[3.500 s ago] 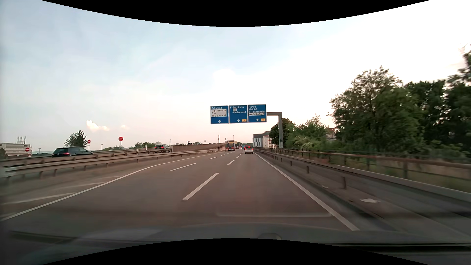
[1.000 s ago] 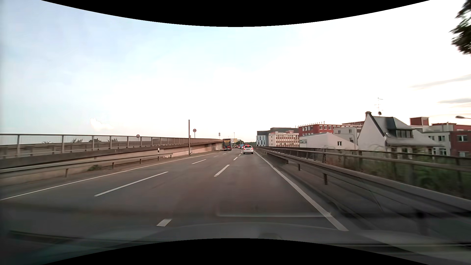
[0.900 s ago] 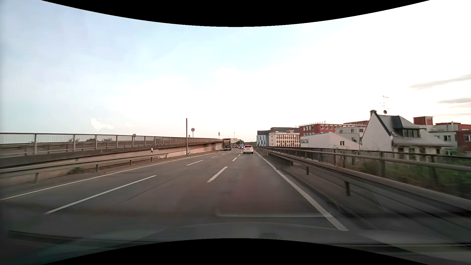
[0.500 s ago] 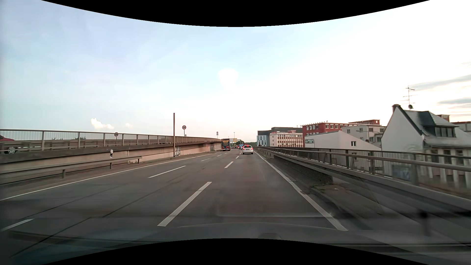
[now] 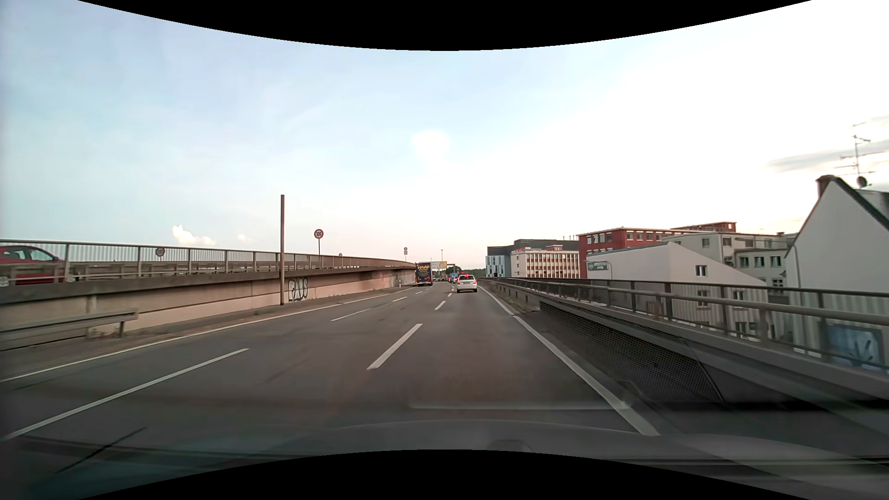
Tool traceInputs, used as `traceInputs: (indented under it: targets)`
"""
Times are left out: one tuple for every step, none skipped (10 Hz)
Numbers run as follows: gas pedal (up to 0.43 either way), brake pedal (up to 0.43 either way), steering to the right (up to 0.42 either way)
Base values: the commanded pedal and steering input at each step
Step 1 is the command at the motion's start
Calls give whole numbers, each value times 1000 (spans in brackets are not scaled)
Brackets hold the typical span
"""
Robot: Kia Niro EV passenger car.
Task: Follow the waypoints while adhering to traffic rules and regulations
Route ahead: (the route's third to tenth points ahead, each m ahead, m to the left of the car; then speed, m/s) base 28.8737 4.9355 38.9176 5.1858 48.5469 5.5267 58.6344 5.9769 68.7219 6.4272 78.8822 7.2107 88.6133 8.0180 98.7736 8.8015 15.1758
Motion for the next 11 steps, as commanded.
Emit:
traceInputs:
  targets:
    - [0,195,-5]
    - [0,195,-6]
    - [0,195,-6]
    - [0,195,-6]
    - [0,195,-6]
    - [0,195,-6]
    - [0,201,-6]
    - [0,195,-6]
    - [0,195,-5]
    - [0,195,-5]
    - [0,201,-5]
